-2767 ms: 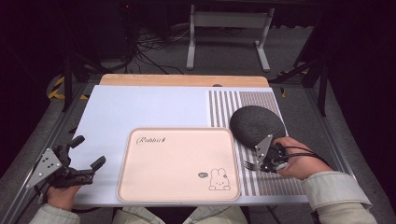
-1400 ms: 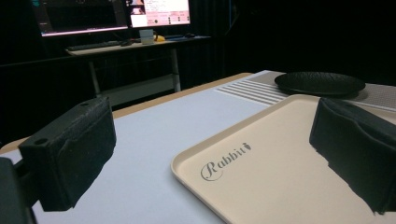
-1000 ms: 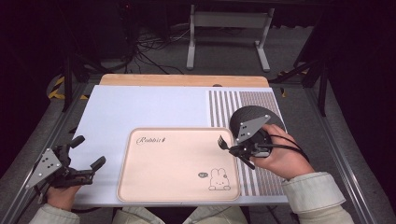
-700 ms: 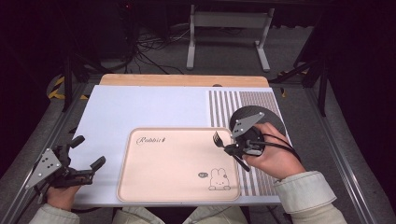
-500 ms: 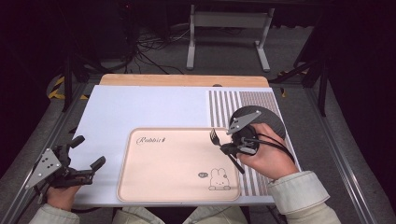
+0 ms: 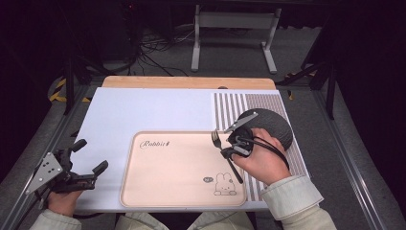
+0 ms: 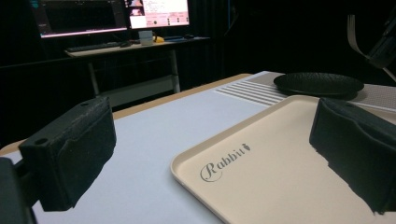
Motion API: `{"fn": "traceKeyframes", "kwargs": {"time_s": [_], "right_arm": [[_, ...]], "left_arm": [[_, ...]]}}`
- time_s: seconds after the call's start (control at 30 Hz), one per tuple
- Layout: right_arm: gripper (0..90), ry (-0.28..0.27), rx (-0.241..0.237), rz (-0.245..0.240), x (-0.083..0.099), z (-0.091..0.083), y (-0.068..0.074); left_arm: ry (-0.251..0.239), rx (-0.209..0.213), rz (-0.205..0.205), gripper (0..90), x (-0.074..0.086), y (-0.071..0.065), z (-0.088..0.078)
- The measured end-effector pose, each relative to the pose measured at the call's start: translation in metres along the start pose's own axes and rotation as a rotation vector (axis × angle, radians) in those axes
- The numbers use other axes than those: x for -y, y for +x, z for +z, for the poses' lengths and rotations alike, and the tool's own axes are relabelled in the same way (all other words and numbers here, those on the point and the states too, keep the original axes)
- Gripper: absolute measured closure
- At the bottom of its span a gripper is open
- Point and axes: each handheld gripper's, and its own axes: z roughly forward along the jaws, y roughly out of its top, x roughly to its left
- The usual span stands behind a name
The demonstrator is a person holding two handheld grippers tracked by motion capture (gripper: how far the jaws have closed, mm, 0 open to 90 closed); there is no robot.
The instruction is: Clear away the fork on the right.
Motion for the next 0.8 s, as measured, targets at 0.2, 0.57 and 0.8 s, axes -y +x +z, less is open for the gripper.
{"fn": "traceKeyframes", "kwargs": {"time_s": [0.2, 0.57, 0.8], "right_arm": [[87.0, 0.030, 0.018, 0.080, -0.003, 0.007, 0.001], [86.9, 0.093, 0.041, 0.194, -0.007, 0.026, 0.002], [86.8, 0.127, 0.026, 0.235, -0.006, 0.042, -0.003]], "left_arm": [[0.000, 0.000, 0.000, 1.3, 0.000, 0.000, 0.000], [0.000, 0.001, -0.001, 1.3, 0.000, 0.000, 0.000], [0.000, 0.002, -0.002, 1.3, 0.000, 0.000, 0.000]]}}
